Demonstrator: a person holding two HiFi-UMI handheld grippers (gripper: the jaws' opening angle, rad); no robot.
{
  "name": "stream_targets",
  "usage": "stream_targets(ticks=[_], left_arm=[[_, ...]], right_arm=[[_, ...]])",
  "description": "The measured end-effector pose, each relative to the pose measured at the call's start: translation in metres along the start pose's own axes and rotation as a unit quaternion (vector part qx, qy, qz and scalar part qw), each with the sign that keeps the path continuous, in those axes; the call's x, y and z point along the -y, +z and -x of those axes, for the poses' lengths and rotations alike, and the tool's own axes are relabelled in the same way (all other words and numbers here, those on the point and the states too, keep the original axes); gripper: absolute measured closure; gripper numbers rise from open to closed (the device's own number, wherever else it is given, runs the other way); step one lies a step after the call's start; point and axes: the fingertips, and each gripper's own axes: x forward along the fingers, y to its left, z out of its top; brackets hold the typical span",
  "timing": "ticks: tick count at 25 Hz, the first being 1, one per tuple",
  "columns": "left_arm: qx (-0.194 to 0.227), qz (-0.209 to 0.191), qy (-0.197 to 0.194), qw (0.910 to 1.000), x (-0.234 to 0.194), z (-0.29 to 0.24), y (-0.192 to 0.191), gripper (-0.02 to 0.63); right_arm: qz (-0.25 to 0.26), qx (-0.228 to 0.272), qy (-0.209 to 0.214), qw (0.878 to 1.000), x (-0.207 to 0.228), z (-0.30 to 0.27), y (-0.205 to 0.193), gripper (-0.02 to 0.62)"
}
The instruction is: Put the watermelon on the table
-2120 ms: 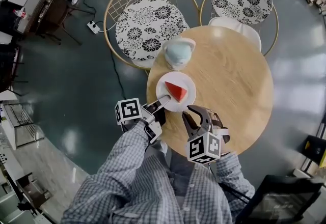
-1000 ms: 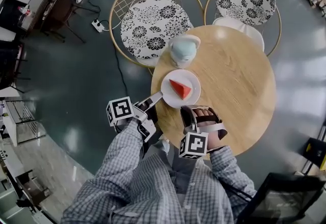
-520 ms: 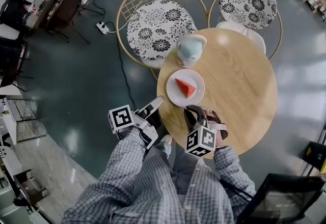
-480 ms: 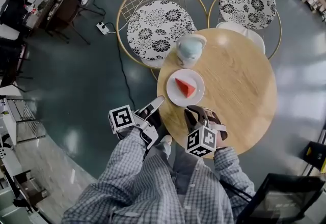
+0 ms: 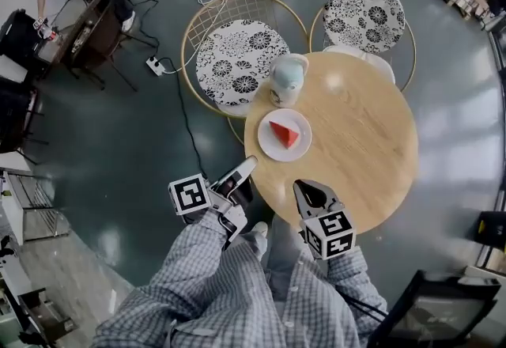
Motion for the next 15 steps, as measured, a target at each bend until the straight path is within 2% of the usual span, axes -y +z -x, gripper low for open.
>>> stream_targets(ticks=[5,7,9,10,15], left_arm=[[-0.042,-0.028,0.0,0.9988,0.018,0.026,-0.027,0.598],[-0.069,-0.066,0.015,0.9954,0.02,0.037,-0.037,0.598],[-0.1,-0.119,0.025,0.9876,0.026,0.045,-0.046,0.598],[-0.112,-0.133,0.023,0.9846,0.03,0.049,-0.052,0.598],[-0.143,-0.149,-0.012,0.9784,0.052,0.061,-0.075,0.598]], right_arm=[[-0.08,0.065,-0.002,0.995,-0.027,0.038,0.013,0.587],[-0.101,0.083,-0.012,0.991,-0.032,0.05,0.012,0.588],[-0.113,0.096,-0.029,0.988,-0.035,0.063,0.011,0.588],[-0.118,0.102,-0.038,0.987,-0.037,0.07,0.01,0.588],[-0.152,0.134,-0.075,0.976,-0.044,0.105,-0.001,0.588]])
